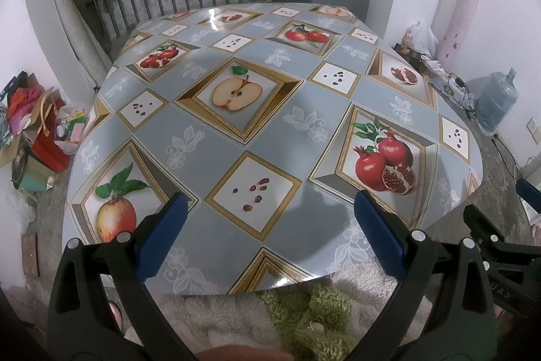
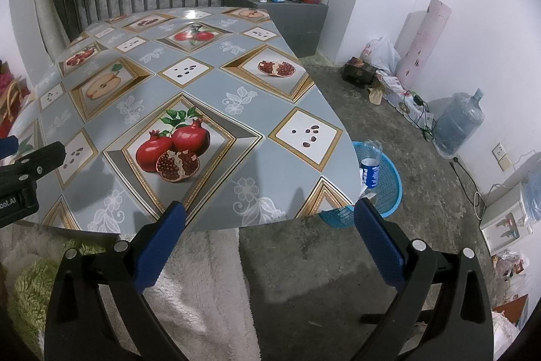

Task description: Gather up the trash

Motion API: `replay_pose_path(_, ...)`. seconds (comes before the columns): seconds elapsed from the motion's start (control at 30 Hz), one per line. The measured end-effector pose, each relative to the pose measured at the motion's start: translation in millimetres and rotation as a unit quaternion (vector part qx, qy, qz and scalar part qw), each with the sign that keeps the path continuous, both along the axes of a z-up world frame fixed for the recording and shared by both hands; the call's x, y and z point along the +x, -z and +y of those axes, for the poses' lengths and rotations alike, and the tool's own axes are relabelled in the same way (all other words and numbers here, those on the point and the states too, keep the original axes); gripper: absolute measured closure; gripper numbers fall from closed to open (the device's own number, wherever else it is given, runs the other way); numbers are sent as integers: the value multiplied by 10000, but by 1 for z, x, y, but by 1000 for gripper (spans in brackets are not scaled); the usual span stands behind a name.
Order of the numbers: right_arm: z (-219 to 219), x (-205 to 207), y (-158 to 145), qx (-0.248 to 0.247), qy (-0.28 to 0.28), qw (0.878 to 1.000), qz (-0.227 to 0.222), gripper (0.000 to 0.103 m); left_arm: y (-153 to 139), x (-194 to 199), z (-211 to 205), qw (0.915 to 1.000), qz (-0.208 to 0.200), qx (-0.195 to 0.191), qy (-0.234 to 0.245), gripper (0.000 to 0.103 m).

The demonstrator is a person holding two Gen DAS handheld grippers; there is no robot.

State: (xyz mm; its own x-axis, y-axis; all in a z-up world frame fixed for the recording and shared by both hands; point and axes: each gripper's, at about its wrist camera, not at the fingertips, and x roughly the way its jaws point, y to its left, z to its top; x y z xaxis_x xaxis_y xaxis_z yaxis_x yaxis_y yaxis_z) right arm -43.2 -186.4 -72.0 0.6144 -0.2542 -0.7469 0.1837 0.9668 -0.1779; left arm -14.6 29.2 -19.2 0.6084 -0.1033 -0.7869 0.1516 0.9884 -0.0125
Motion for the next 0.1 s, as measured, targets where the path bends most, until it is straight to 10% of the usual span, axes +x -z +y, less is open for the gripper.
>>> replay_pose_path(0.1, 1, 1, 0, 1, 0, 10000, 2, 6, 0, 0, 0, 10000, -1, 4, 0, 9)
